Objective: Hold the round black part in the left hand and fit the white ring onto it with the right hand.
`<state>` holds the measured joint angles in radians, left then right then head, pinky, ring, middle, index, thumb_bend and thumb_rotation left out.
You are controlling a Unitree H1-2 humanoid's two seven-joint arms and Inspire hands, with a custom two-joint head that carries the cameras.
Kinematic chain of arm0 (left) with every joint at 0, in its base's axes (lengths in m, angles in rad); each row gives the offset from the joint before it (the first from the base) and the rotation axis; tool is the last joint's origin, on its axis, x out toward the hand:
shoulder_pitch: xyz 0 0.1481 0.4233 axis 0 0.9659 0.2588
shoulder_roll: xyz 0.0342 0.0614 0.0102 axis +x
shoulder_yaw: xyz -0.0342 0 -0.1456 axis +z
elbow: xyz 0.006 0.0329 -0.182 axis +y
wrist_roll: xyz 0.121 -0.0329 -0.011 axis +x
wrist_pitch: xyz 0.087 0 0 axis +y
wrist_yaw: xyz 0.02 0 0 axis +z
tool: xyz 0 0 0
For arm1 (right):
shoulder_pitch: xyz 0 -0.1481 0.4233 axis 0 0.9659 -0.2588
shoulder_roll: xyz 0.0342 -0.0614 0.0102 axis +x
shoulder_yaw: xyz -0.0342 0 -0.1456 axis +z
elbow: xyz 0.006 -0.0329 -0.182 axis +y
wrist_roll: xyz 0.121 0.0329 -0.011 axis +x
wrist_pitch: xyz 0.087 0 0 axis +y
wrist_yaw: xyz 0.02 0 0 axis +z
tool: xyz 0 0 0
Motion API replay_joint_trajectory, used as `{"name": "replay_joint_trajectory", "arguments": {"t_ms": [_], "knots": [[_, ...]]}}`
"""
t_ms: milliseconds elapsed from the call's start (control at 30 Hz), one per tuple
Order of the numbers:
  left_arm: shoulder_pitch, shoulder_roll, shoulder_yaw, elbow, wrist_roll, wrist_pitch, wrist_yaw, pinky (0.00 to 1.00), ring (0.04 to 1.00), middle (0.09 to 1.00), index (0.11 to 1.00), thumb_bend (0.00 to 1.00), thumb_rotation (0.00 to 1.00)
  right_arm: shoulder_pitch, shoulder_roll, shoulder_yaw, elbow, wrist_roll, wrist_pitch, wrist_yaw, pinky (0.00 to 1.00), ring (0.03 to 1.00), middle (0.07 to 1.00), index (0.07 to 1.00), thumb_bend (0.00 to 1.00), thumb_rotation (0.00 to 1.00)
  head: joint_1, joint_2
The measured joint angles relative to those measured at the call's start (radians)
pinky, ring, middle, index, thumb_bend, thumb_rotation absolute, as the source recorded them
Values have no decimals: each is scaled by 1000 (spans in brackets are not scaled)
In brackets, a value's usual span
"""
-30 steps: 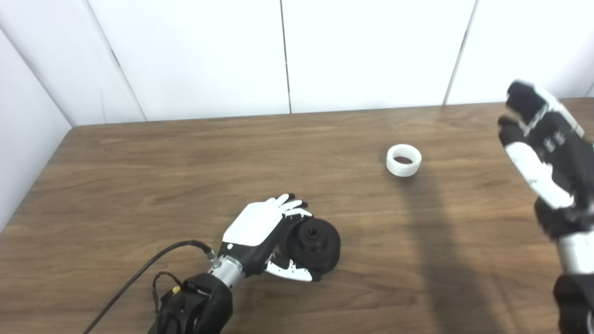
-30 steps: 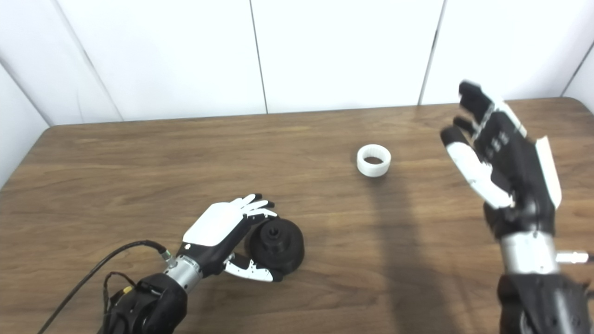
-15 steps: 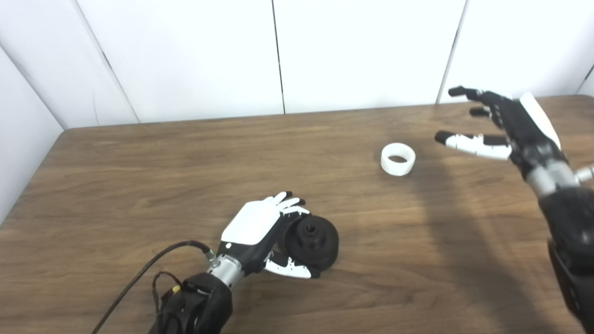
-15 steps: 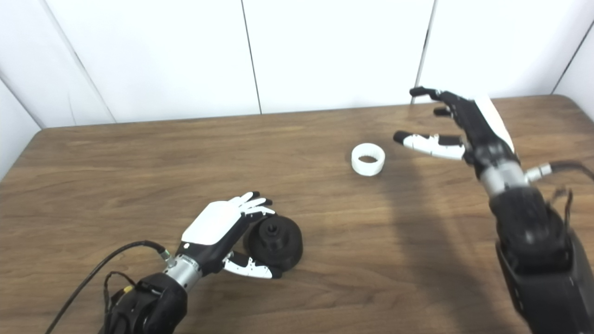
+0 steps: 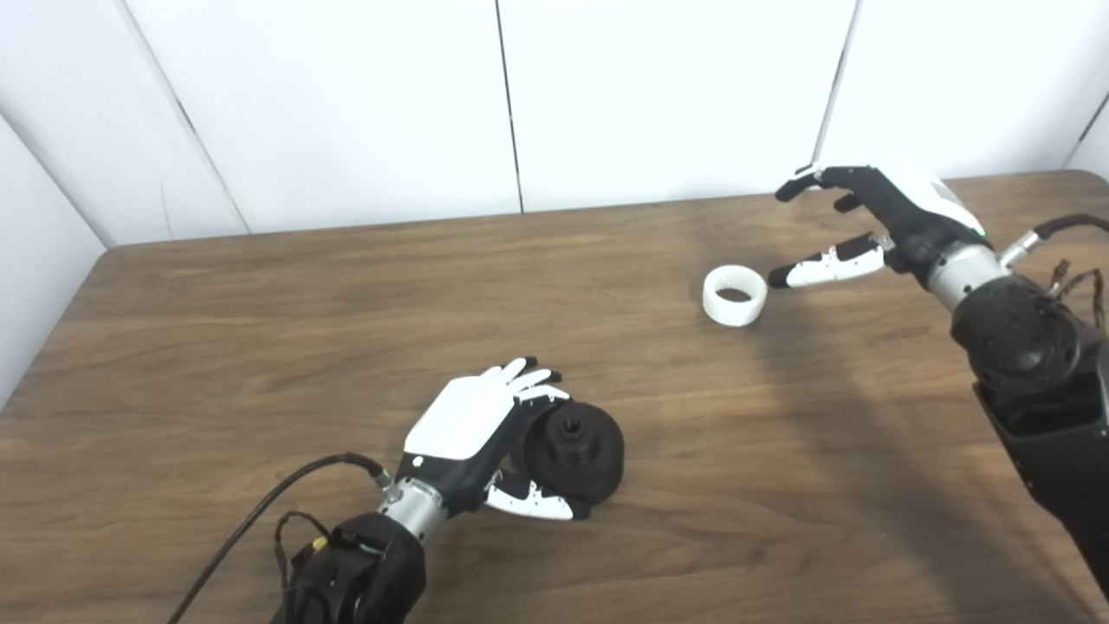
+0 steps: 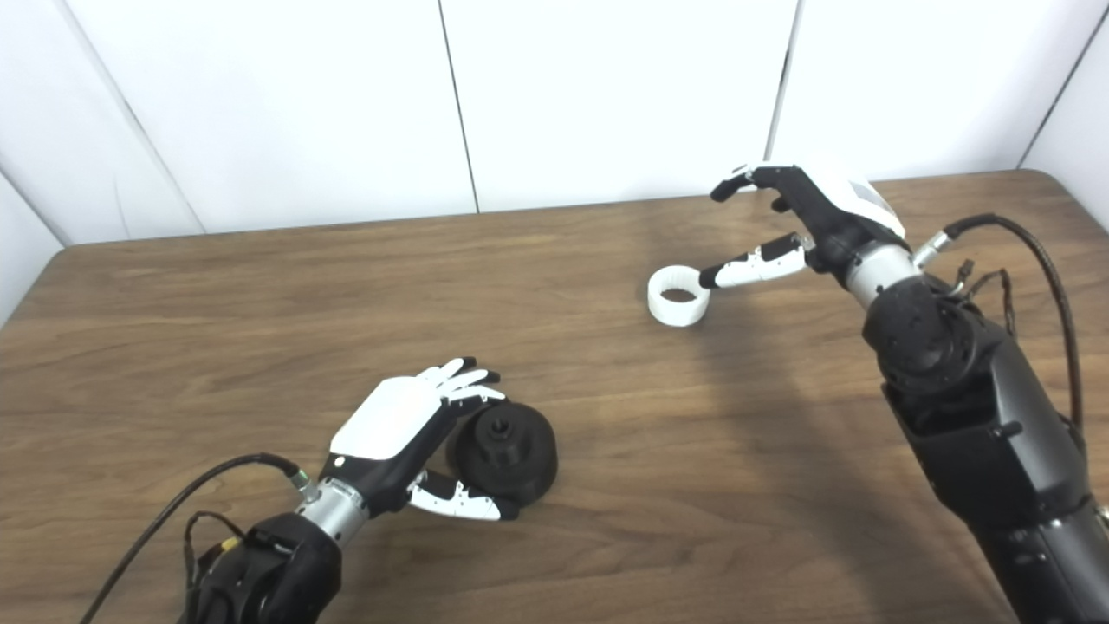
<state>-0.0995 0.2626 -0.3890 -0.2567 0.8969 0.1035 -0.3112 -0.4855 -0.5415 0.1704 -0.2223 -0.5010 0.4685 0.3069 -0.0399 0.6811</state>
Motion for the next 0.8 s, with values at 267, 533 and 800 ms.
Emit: {"name": "replay_joint_trajectory", "arguments": {"t_ms": [267,533,800], "knots": [[-5,0,-1,17,-3,-2,9,948,976,908,679,772,411,-26,1,2,2,4,-14,26,813,897,868,705,831,273,-2,2],[-5,2,-1,19,-4,-3,11,947,979,910,680,771,424,-46,3,11,40,4,-22,36,817,912,883,726,848,324,-2,6],[-5,3,-3,19,-4,-2,12,950,982,915,684,768,440,-99,5,63,122,-10,-56,64,783,906,881,726,868,325,2,8]]}}
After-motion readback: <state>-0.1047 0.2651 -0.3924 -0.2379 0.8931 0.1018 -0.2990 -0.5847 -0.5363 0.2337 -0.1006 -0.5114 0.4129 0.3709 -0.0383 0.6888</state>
